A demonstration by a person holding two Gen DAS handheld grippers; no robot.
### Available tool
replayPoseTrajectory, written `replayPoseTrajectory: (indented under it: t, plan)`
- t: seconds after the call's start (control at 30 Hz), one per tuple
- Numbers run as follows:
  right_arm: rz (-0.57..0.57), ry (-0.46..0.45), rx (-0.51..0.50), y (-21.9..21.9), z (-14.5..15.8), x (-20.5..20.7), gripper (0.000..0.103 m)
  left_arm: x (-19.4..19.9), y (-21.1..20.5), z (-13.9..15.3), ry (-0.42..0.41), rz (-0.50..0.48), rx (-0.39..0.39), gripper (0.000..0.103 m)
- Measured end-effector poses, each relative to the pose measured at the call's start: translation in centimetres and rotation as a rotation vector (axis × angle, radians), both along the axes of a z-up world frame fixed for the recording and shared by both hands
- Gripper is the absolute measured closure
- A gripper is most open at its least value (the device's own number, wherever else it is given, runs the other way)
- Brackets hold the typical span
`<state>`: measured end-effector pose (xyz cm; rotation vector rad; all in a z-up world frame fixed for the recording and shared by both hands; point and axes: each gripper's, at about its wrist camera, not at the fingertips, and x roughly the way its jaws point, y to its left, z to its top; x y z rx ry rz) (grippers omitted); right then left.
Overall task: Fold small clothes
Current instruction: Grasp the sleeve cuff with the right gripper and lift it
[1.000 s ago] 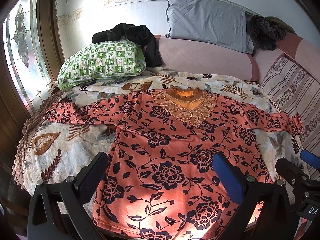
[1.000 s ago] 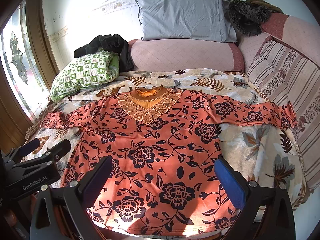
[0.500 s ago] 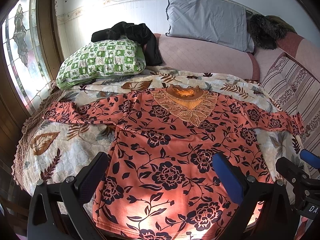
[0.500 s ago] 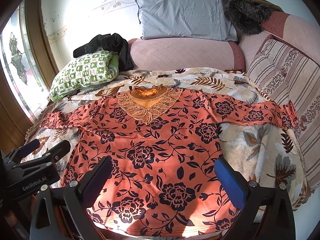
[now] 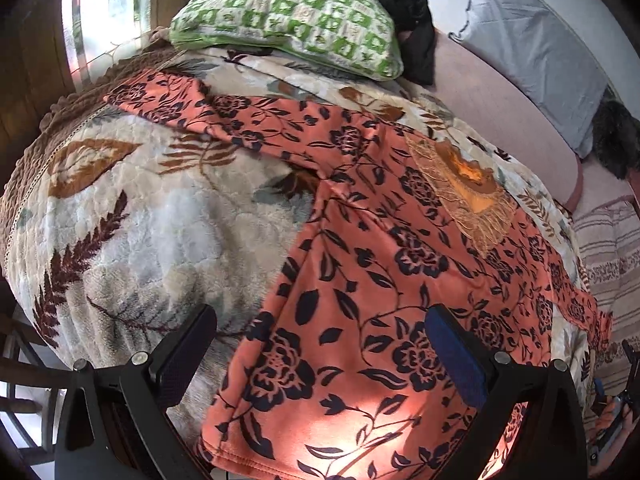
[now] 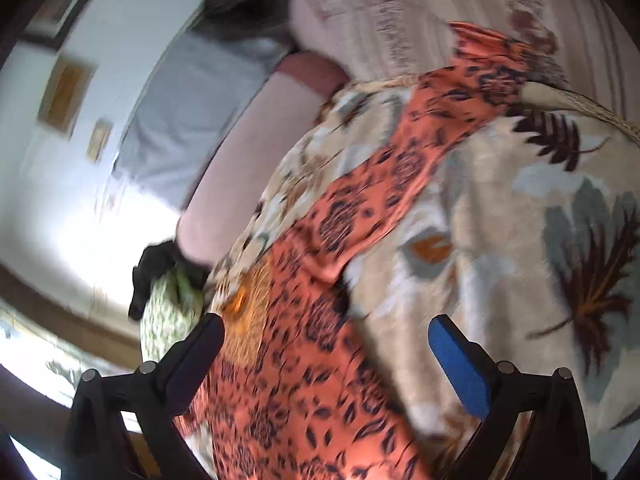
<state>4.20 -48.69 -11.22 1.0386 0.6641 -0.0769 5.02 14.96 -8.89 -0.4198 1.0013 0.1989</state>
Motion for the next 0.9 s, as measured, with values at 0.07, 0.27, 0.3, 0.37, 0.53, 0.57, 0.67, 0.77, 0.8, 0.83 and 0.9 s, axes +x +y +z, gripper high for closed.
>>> replayPoseTrajectory:
  t: [0.07,0.27,0.3,0.37,0.53,0.57,0.67,0.77,0.8,0.83,0.9]
  plan:
    - [-0.144,0.015,0.108,-6.2,-2.7,1.4,0.011,0.3,1.6,-0.7,0.02,0.04,0.02,0.0]
    - [-0.34,0.074,0.131,-16.7,-5.3,7.0,0.031,1.8,3.7,-2.1,0.054,0.077,0.076,0.0]
    - [-0.347,0.087,0.132,-17.3,-5.6,7.9,0.031,2.2,3.6,-2.4,0.06,0.076,0.078,0.0]
    - [-0.369,0.117,0.104,-18.0,-6.3,9.3,0.036,2.7,3.3,-3.0,0.078,0.067,0.082,0.0]
    - [-0.367,0.212,0.008,-18.5,-6.9,11.8,0.09,3.1,2.6,-3.6,0.077,0.022,0.111,0.0]
    - [-0.36,0.223,-0.032,-18.4,-6.3,12.1,0.094,2.9,2.8,-3.6,0.07,0.021,0.115,0.0]
    - [-0.286,0.16,-0.175,-15.9,-2.3,12.9,0.095,2.3,3.7,-3.5,0.04,0.03,0.107,0.0]
    - [-0.177,0.05,-0.297,-11.2,3.5,14.5,0.096,1.7,4.8,-3.7,0.021,0.048,0.079,0.0]
    - [-0.129,0.009,-0.35,-8.8,5.7,15.2,0.096,1.4,5.2,-3.7,0.014,0.055,0.072,0.0]
    - [-0.072,-0.038,-0.391,-6.1,7.7,15.9,0.096,1.1,5.5,-3.7,0.007,0.061,0.064,0.0]
    - [0.043,-0.125,-0.453,0.0,11.0,17.2,0.096,0.3,6.2,-3.8,-0.006,0.069,0.053,0.0]
